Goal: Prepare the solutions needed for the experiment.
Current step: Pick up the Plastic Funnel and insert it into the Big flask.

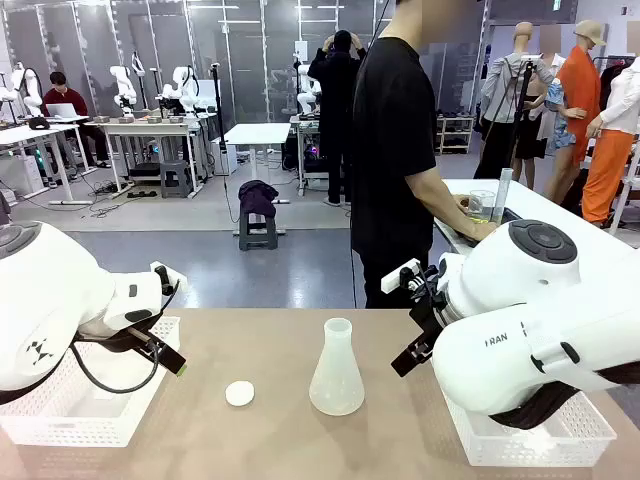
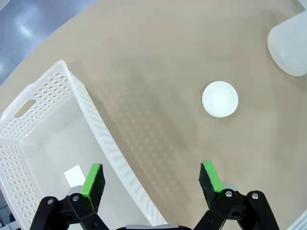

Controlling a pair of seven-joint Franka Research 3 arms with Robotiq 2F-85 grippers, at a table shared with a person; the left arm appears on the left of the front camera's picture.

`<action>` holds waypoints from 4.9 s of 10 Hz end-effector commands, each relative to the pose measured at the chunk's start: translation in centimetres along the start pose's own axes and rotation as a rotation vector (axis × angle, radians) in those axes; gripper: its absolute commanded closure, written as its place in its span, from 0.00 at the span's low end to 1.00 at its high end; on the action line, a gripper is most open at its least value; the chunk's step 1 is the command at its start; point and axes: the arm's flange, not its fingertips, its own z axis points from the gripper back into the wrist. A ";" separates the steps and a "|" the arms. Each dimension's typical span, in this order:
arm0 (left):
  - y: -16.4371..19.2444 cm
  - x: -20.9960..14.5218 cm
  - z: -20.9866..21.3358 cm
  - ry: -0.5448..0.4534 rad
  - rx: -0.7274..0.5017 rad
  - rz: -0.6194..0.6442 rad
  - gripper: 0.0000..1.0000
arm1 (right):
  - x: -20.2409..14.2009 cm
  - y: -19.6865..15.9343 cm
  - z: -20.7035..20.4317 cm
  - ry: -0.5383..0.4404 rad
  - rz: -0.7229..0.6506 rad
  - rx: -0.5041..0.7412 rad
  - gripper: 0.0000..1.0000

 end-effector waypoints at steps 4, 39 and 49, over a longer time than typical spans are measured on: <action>0.0 0.0 0.0 0.000 0.000 0.000 0.00 | 0.0 0.0 0.0 0.000 0.000 0.000 0.00; 1.8 -6.2 15.4 -0.343 -0.730 0.515 0.00 | 1.3 -1.5 20.2 -0.172 -0.652 0.472 0.00; 2.7 -2.0 14.3 -0.377 -1.051 0.545 0.00 | 1.2 -3.4 18.5 -0.090 -0.884 0.740 0.00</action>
